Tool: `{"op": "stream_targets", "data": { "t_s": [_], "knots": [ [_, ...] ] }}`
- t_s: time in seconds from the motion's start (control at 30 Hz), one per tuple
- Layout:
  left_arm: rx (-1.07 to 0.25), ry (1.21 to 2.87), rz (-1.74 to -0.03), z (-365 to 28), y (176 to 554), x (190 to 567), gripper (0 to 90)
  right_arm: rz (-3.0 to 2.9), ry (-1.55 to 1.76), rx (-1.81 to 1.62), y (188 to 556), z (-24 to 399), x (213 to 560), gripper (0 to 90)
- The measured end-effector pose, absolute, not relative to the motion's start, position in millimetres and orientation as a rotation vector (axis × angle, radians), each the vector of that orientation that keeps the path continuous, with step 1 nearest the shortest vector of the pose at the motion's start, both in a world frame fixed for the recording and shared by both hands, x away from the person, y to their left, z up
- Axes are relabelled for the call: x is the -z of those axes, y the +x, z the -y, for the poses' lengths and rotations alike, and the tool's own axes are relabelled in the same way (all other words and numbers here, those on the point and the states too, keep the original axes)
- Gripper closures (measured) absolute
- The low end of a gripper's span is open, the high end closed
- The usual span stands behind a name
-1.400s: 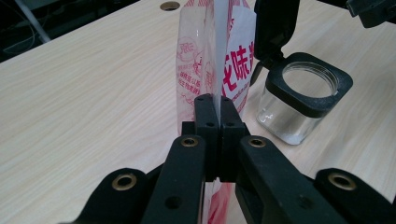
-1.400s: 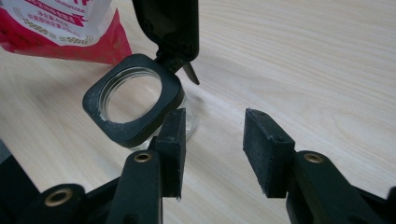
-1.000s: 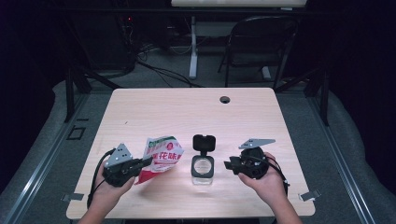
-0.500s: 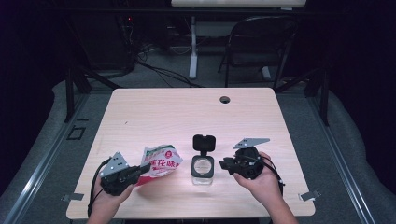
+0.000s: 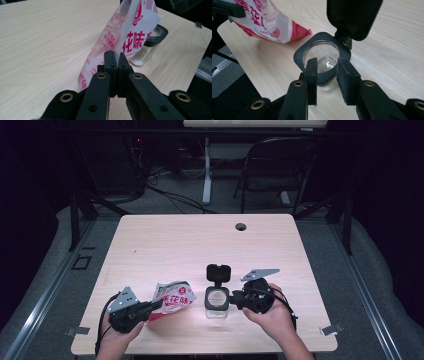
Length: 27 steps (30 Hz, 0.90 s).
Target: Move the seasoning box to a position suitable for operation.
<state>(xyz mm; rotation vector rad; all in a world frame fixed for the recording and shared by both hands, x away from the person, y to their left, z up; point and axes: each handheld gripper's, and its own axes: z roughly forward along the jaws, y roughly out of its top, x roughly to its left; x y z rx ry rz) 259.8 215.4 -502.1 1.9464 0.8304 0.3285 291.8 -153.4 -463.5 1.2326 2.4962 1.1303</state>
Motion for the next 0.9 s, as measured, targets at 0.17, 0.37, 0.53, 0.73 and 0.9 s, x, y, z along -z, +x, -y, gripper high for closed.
{"op": "stream_targets", "data": {
  "t_s": [0.17, 0.37, 0.53, 0.73, 0.9],
  "knots": [
    [-0.317, 1.942, -0.837, -215, 259, 505, 90.0, -2.511, 1.210, -1.143, 291, 146, 464, 69.3],
    [-0.315, 1.940, -0.838, -214, 258, 506, 90.0, -2.533, 1.178, -1.144, 290, 136, 464, 68.0],
    [-0.309, 1.945, -0.837, -214, 256, 508, 90.0, -2.543, 1.159, -1.146, 290, 130, 463, 67.2],
    [-0.305, 1.967, -0.831, -212, 254, 510, 90.0, -2.547, 1.139, -1.167, 288, 123, 460, 67.2],
    [-0.306, 1.985, -0.819, -208, 252, 512, 90.0, -2.560, 1.115, -1.178, 285, 118, 455, 67.2]
  ]
}}
